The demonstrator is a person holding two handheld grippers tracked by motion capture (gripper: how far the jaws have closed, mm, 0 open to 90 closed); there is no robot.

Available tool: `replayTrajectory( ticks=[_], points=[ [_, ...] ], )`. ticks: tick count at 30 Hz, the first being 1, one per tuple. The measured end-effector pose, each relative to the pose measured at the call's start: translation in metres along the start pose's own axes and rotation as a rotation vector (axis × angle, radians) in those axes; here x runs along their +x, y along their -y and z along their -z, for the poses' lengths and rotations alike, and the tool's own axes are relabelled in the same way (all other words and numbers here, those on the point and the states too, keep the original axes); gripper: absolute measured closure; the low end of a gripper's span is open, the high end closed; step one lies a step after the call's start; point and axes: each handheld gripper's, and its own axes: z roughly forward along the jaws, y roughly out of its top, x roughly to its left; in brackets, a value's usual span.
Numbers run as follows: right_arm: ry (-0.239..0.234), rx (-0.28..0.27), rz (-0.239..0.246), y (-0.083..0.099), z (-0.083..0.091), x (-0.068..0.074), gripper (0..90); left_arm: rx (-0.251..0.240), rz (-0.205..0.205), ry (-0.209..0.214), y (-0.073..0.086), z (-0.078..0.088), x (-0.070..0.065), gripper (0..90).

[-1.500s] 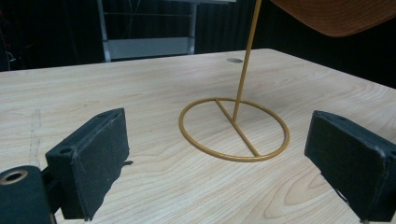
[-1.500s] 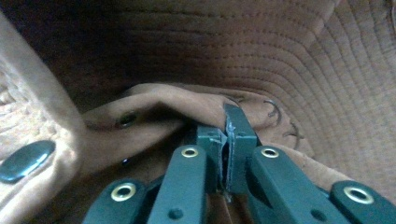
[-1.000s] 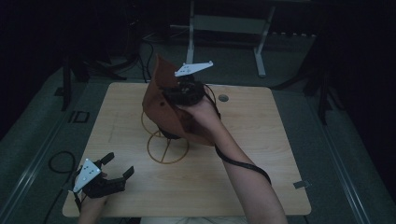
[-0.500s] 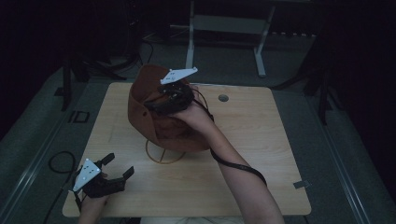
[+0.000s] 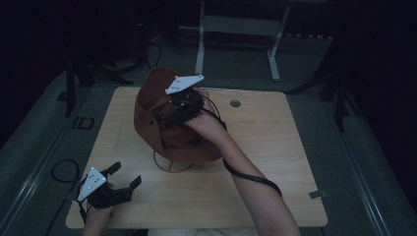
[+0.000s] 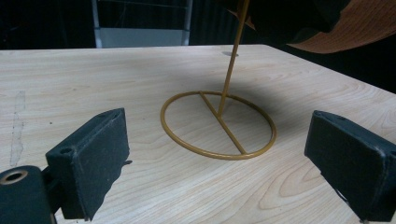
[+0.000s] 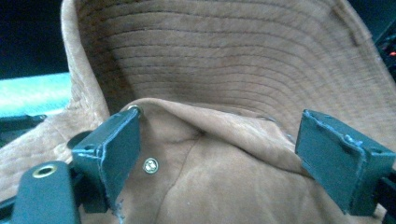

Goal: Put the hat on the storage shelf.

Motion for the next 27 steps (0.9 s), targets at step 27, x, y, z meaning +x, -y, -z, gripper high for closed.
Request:
replayTrajectory(
  ticks=[27],
  points=[
    [-0.038, -0.086, -0.105, 0.045, 0.058, -0.024, 14.4, 0.019, -0.039, -0.035, 0.008, -0.007, -0.003, 7.1]
  ],
)
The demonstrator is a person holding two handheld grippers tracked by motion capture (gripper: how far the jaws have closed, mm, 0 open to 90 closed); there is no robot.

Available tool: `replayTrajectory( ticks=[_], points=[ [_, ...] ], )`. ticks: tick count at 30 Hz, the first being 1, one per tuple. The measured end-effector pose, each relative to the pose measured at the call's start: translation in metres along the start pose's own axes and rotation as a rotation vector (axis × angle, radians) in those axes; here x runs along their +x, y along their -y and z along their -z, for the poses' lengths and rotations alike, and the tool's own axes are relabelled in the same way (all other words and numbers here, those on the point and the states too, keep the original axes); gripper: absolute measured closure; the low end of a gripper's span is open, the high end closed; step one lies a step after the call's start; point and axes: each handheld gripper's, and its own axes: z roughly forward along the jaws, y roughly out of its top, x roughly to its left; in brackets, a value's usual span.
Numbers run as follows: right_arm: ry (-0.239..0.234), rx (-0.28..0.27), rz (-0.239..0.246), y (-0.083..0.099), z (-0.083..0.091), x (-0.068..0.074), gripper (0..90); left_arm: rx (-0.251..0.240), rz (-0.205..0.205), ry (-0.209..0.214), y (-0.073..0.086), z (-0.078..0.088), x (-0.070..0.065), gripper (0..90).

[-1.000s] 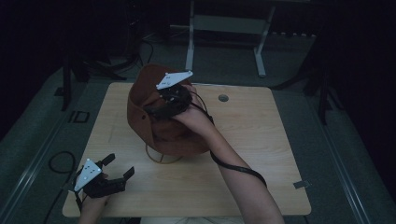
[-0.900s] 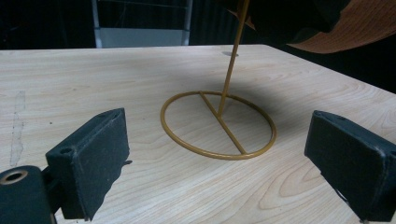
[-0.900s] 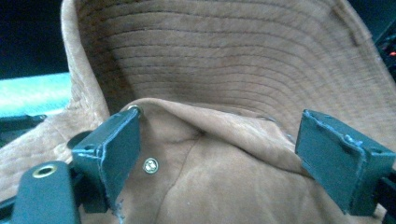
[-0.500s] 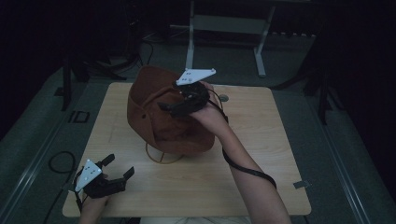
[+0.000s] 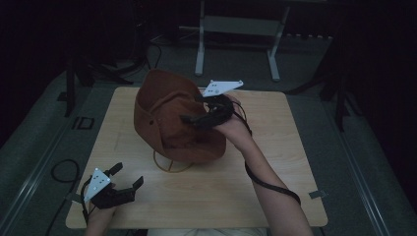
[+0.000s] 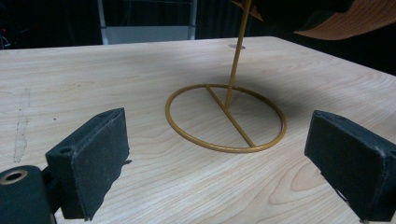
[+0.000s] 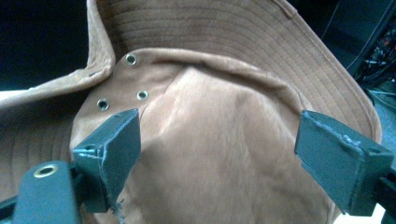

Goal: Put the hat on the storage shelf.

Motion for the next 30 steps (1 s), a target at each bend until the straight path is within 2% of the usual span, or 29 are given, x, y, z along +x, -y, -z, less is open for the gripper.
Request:
replayTrajectory(
  ticks=[7, 12, 18, 23, 30],
  points=[
    [0.021, 0.006, -0.015, 0.015, 0.015, -0.001, 14.4, 0.01, -0.015, -0.006, 0.001, -0.002, -0.001, 7.1],
    [0.042, 0.011, -0.013, 0.025, 0.026, -0.003, 14.5, 0.018, -0.009, 0.0, 0.002, -0.002, -0.001, 7.1],
    [0.074, 0.016, -0.026, 0.046, 0.047, -0.011, 14.7, 0.024, -0.012, 0.0, 0.003, -0.003, -0.001, 7.1],
    [0.091, 0.039, -0.034, 0.063, 0.055, -0.017, 14.6, 0.024, -0.017, 0.0, 0.002, -0.003, -0.001, 7.2],
    [0.121, 0.038, -0.064, 0.092, 0.067, -0.025, 14.6, 0.031, -0.013, 0.002, 0.003, -0.005, -0.001, 7.2]
  ],
)
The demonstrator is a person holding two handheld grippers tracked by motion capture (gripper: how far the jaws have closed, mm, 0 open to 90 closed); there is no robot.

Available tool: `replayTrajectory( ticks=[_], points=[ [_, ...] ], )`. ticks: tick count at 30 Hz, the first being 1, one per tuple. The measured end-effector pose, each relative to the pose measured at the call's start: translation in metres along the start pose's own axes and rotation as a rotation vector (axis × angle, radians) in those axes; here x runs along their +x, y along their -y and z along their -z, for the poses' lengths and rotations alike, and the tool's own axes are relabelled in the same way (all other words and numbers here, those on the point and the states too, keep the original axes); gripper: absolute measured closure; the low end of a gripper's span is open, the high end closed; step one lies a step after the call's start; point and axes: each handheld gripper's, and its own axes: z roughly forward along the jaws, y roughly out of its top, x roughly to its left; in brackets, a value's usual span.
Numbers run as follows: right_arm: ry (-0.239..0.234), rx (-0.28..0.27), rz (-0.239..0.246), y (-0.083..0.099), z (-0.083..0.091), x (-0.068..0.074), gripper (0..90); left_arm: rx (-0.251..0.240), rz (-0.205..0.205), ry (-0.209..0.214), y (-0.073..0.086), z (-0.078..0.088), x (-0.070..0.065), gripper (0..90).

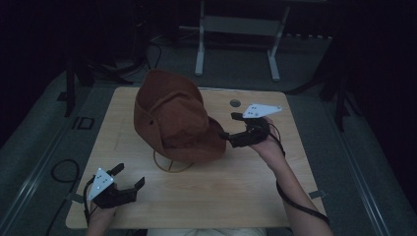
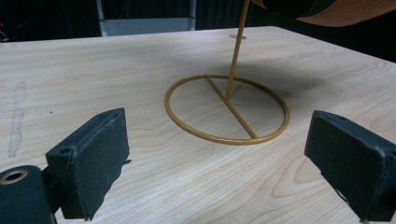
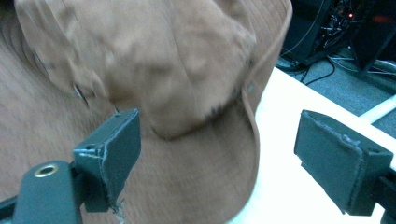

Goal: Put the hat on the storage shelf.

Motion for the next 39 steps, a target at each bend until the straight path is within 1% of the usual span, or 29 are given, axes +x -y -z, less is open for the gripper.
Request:
replayTrajectory(
  ticks=[1, 4, 5, 6, 7, 9, 12, 13, 16, 17, 18, 19, 21, 22, 23, 25, 28, 30, 36, 39],
  points=[
    [0.003, 0.01, -0.002, 0.005, 0.0, -0.001, 14.5, 0.0, -0.001, 0.001, 0.0, 0.0, 0.0, 7.1],
    [0.011, 0.01, -0.026, 0.02, 0.001, -0.005, 14.6, 0.001, -0.002, 0.002, 0.0, 0.0, 0.0, 7.1],
    [0.011, 0.01, -0.026, 0.02, 0.001, -0.005, 14.6, 0.001, -0.002, 0.002, 0.0, 0.0, 0.0, 7.2],
    [0.016, 0.013, -0.029, 0.025, 0.002, -0.006, 14.5, 0.003, 0.002, 0.005, 0.0, -0.001, 0.0, 7.2],
    [0.022, 0.025, -0.04, 0.035, 0.002, -0.007, 14.3, 0.004, 0.002, 0.005, 0.0, -0.001, 0.0, 7.2],
    [0.022, 0.03, -0.053, 0.043, 0.002, -0.008, 14.1, 0.004, 0.003, 0.006, 0.0, -0.001, 0.0, 7.2],
    [0.031, 0.036, -0.056, 0.053, 0.003, -0.01, 14.0, 0.003, 0.005, 0.008, 0.0, -0.001, -0.001, 7.1],
    [0.04, 0.035, -0.069, 0.065, 0.005, -0.012, 14.0, 0.004, 0.005, 0.008, 0.0, -0.001, -0.001, 7.2],
    [0.051, 0.041, -0.089, 0.081, 0.007, -0.015, 14.0, 0.006, 0.003, 0.008, 0.0, -0.001, -0.001, 7.1],
    [0.051, 0.041, -0.089, 0.081, 0.007, -0.015, 14.0, 0.006, 0.003, 0.008, 0.0, -0.001, -0.001, 7.2],
    [0.059, 0.048, -0.094, 0.086, 0.008, -0.016, 14.0, 0.006, 0.004, 0.01, 0.0, -0.002, -0.001, 7.2],
    [0.064, 0.064, -0.102, 0.098, 0.009, -0.019, 13.9, 0.008, 0.003, 0.01, 0.0, -0.002, -0.001, 7.2],
    [0.076, 0.074, -0.111, 0.108, 0.011, -0.02, 13.9, 0.009, 0.004, 0.012, 0.0, -0.002, -0.001, 7.2],
    [0.076, 0.074, -0.123, 0.113, 0.011, -0.021, 13.9, 0.011, 0.001, 0.01, 0.001, -0.002, -0.001, 7.2],
    [0.076, 0.074, -0.123, 0.113, 0.011, -0.021, 13.9, 0.011, 0.001, 0.01, 0.001, -0.002, -0.001, 7.1],
    [0.082, 0.076, -0.126, 0.126, 0.012, -0.021, 13.9, 0.01, 0.004, 0.012, 0.0, -0.003, -0.001, 7.2],
    [0.078, 0.082, -0.119, 0.138, 0.012, -0.019, 13.9, 0.012, 0.005, 0.014, 0.0, -0.003, -0.001, 7.2],
    [0.077, 0.075, -0.122, 0.145, 0.013, -0.018, 13.9, 0.013, 0.007, 0.017, 0.0, -0.002, -0.002, 7.2],
    [0.081, 0.1, -0.13, 0.159, 0.019, -0.017, 13.9, 0.015, 0.005, 0.014, 0.0, -0.002, -0.002, 7.2],
    [0.085, 0.094, -0.142, 0.165, 0.025, -0.017, 13.9, 0.014, 0.01, 0.014, 0.001, -0.002, -0.001, 7.2]
  ],
)
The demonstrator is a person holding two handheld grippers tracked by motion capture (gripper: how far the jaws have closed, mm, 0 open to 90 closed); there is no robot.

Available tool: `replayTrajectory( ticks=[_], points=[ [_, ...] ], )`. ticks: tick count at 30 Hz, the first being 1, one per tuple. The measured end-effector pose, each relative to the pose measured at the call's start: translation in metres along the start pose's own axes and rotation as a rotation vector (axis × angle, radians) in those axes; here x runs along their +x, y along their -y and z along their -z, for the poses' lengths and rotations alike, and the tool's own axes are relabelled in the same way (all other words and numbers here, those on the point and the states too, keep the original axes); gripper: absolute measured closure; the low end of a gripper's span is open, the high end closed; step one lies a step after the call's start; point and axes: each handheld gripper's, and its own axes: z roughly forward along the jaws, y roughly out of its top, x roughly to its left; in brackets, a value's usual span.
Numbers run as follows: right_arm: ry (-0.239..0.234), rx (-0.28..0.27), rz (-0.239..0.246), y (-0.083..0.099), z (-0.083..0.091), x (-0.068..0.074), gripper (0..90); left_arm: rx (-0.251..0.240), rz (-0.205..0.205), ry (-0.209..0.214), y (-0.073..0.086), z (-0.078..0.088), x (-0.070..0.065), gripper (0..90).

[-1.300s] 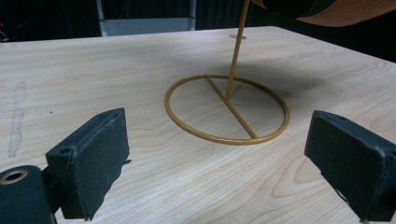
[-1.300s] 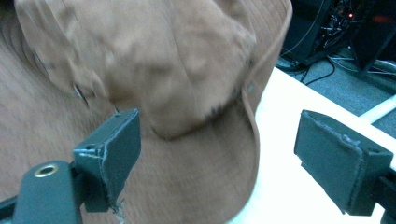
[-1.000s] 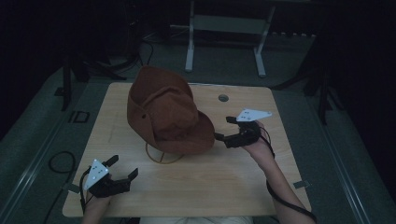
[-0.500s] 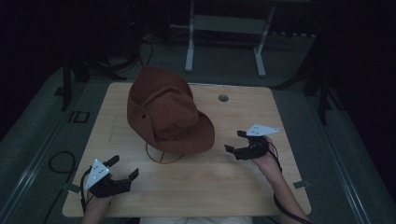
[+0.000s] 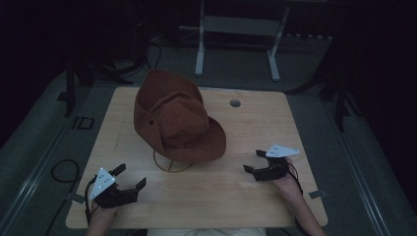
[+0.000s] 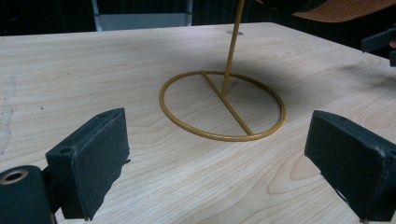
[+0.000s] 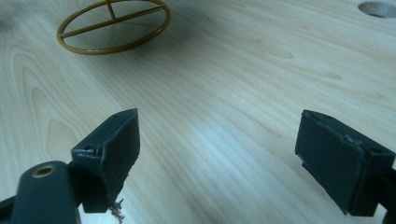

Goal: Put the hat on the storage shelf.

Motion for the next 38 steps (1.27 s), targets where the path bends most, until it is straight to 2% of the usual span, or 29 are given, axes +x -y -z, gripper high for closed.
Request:
replayTrajectory(
  ticks=[5, 17, 20, 26, 32, 38],
  points=[
    [0.018, 0.01, 0.014, 0.011, 0.006, -0.002, 13.9, 0.0, 0.001, 0.0, 0.0, 0.0, 0.0, 7.2],
    [0.048, 0.021, -0.005, 0.031, 0.023, -0.001, 13.3, 0.002, 0.001, -0.002, 0.0, 0.0, 0.001, 7.2],
    [0.081, 0.019, 0.011, 0.033, 0.029, 0.0, 12.9, 0.001, 0.0, -0.006, 0.0, 0.0, 0.001, 7.2],
    [0.148, 0.018, 0.011, 0.037, 0.037, -0.004, 12.6, -0.002, -0.004, -0.016, 0.0, 0.002, 0.001, 7.2],
    [0.18, 0.035, 0.038, 0.038, 0.035, -0.004, 12.6, -0.002, 0.005, -0.018, 0.0, 0.002, 0.002, 7.2],
    [0.184, 0.037, 0.053, 0.039, 0.034, -0.004, 12.6, -0.003, 0.005, -0.019, 0.0, 0.002, 0.002, 7.2]
  ],
)
